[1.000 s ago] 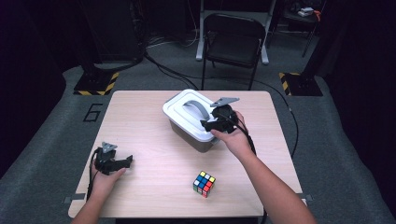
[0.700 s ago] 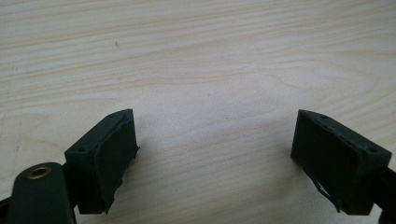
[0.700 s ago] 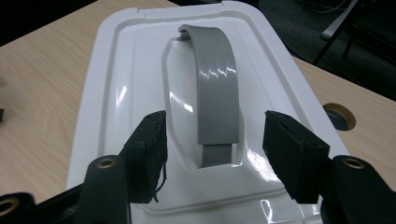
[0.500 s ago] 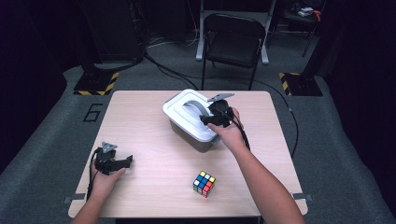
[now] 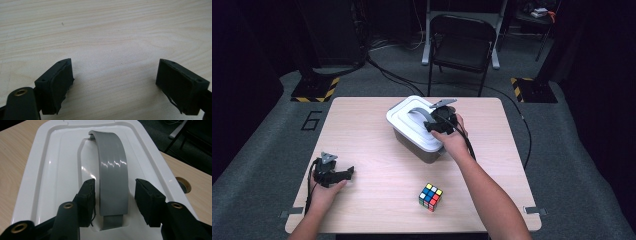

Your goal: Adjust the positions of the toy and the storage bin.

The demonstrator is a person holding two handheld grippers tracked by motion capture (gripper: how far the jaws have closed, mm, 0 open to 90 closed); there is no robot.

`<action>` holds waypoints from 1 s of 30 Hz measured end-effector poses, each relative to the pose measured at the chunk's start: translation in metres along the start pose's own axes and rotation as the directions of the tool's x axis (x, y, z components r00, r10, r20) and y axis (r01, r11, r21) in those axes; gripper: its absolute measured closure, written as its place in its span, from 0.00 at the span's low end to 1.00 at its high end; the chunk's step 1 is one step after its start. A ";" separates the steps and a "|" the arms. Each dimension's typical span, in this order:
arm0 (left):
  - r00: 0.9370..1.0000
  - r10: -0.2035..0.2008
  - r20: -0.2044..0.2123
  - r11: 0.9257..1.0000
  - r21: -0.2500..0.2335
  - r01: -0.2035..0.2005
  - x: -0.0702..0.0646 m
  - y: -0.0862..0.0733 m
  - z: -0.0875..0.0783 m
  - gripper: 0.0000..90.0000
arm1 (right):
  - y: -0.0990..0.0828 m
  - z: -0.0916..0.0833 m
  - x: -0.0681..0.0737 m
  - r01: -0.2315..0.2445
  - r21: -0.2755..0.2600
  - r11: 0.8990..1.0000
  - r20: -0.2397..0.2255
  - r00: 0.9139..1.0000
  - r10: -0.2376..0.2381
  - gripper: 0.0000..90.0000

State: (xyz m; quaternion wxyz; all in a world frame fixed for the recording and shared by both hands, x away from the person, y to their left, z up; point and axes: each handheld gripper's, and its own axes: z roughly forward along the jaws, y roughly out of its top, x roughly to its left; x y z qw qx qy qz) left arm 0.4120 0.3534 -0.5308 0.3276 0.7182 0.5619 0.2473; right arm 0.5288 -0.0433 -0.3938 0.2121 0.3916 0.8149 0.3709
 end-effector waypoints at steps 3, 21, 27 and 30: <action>1.000 0.002 -0.001 1.000 0.001 -0.002 0.000 0.000 0.000 0.16 | 0.001 0.001 -0.001 -0.002 0.002 1.000 0.008 1.000 0.002 0.62; 1.000 0.002 0.001 1.000 0.008 -0.002 0.000 0.000 -0.001 0.16 | 0.002 -0.001 0.002 0.024 0.014 1.000 -0.010 1.000 -0.023 0.75; 1.000 0.001 0.000 1.000 0.003 -0.001 0.000 0.000 0.000 0.16 | -0.001 -0.007 0.003 0.032 0.030 0.999 -0.009 0.999 -0.032 0.75; 1.000 0.001 -0.001 1.000 -0.001 -0.001 0.000 0.000 0.000 0.16 | -0.003 -0.010 0.003 0.029 0.036 0.999 -0.014 0.999 -0.028 0.75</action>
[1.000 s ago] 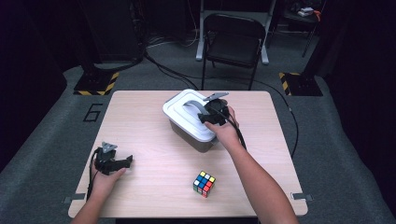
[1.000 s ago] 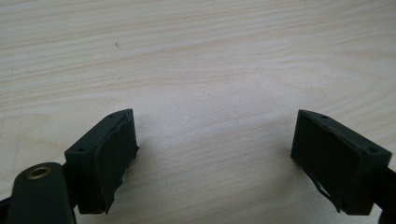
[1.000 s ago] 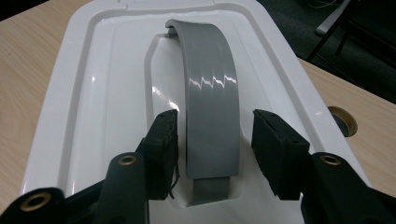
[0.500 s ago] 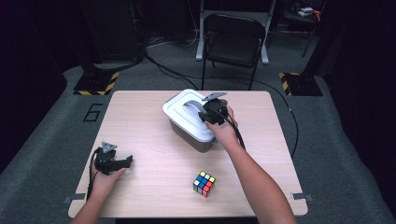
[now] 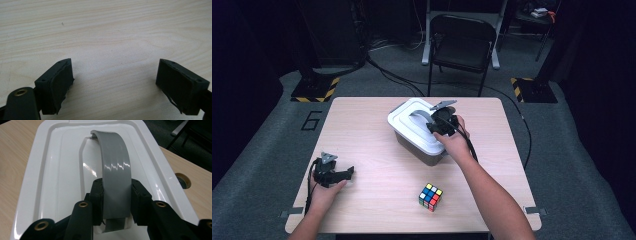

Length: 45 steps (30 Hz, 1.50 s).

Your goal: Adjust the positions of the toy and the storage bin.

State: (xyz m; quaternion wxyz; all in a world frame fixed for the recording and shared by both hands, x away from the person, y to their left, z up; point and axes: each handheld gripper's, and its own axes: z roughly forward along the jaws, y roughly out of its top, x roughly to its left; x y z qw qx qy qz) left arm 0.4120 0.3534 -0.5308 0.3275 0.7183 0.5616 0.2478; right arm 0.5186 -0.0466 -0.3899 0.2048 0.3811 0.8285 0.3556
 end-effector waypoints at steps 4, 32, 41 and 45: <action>1.000 0.001 0.000 1.000 -0.001 -0.001 0.000 0.000 0.000 0.16 | -0.006 -0.007 0.000 -0.001 0.002 1.000 -0.009 1.000 0.001 0.75; 1.000 -0.003 0.001 1.000 -0.001 0.003 0.000 0.000 0.000 0.16 | -0.043 -0.052 0.014 -0.002 0.020 1.000 -0.020 1.000 0.002 0.75; 1.000 -0.005 0.002 1.000 -0.002 0.005 0.000 0.000 0.000 0.16 | -0.045 -0.055 0.017 -0.004 0.026 1.000 -0.012 1.000 0.004 0.74; 1.000 -0.003 0.001 1.000 0.000 0.003 0.000 0.000 0.000 0.16 | -0.045 -0.054 0.016 -0.016 0.026 1.000 -0.016 1.000 0.016 0.74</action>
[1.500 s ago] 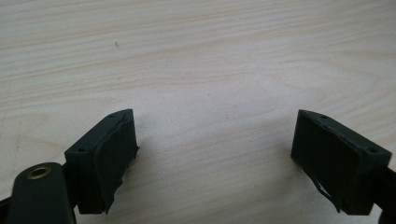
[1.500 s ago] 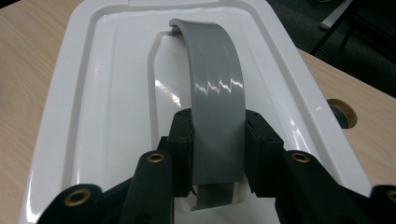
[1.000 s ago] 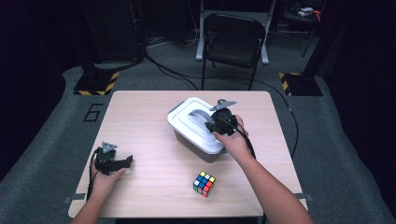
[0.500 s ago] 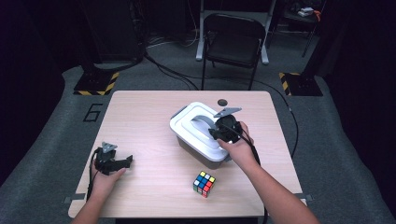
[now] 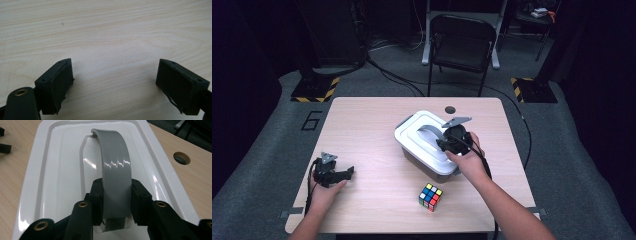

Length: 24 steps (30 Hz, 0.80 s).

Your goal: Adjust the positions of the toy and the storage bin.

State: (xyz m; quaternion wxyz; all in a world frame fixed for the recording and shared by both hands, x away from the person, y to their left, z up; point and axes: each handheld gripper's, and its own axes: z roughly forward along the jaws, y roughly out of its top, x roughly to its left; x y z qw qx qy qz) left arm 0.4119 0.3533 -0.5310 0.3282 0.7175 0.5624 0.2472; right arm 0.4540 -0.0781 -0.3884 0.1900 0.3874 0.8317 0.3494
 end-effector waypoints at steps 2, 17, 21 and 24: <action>1.000 0.000 0.000 1.000 -0.001 0.000 0.000 0.000 0.000 0.16 | 0.000 0.000 0.000 0.001 0.002 1.000 -0.004 1.000 -0.001 0.74; 1.000 0.004 -0.001 1.000 -0.002 -0.004 0.000 0.000 0.000 0.16 | 0.004 -0.008 -0.002 -0.015 -0.018 1.000 -0.012 1.000 0.015 0.59; 1.000 0.002 -0.002 1.000 -0.001 -0.002 0.000 0.000 0.000 0.16 | 0.009 -0.011 -0.004 -0.013 -0.043 0.999 -0.007 1.000 0.012 0.53; 1.000 0.002 -0.002 1.000 -0.001 -0.002 0.000 0.000 0.000 0.16 | 0.015 -0.013 -0.004 -0.010 -0.041 0.999 -0.015 1.000 0.009 0.49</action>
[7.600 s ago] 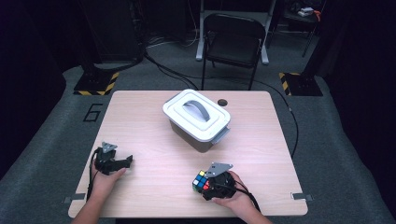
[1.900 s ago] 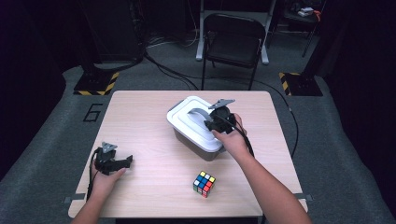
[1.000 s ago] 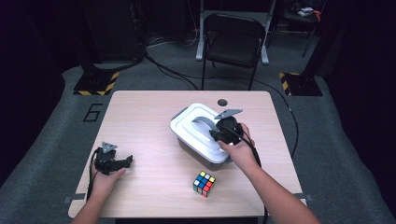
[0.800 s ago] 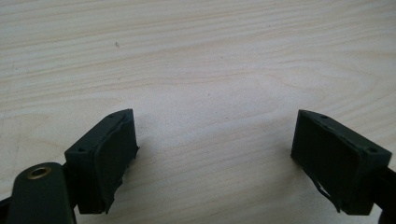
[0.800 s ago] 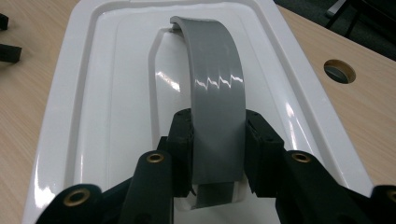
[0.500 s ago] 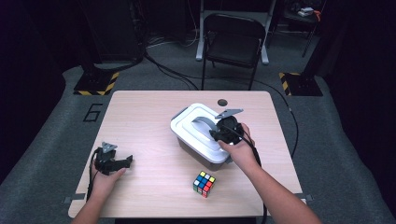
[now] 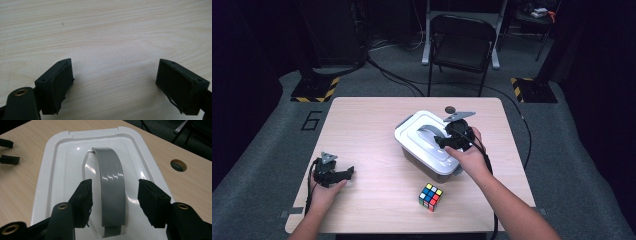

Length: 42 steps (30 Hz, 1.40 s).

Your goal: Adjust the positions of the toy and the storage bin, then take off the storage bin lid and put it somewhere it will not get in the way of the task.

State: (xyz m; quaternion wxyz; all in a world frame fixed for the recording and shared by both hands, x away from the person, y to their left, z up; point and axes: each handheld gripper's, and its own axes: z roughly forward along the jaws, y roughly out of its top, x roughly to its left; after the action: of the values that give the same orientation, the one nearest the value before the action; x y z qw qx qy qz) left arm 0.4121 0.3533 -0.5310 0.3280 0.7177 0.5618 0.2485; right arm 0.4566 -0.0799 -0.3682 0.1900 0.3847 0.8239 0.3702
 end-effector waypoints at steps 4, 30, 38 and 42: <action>1.000 0.000 0.000 1.000 0.000 0.000 0.000 0.000 0.000 0.16 | 0.007 0.001 0.001 0.014 -0.007 1.000 -0.013 1.000 -0.014 0.47; 1.000 0.001 0.000 1.000 0.000 -0.001 0.000 0.000 0.000 0.16 | 0.020 0.027 -0.004 0.009 -0.002 1.000 -0.065 0.998 -0.009 0.50; 1.000 0.001 0.000 1.000 0.000 -0.001 0.000 0.000 0.000 0.16 | 0.018 0.034 -0.003 0.031 0.019 0.999 -0.072 0.997 -0.029 0.58; 1.000 0.000 0.000 1.000 0.000 0.000 0.000 0.000 0.000 0.16 | 0.017 0.035 -0.002 0.031 0.019 0.999 -0.077 0.997 -0.030 0.64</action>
State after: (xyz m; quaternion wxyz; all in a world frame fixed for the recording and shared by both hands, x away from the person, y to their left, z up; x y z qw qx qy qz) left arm 0.4121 0.3534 -0.5310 0.3281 0.7178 0.5616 0.2485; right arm 0.4871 -0.0577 -0.3784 0.1599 0.3596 0.8401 0.3734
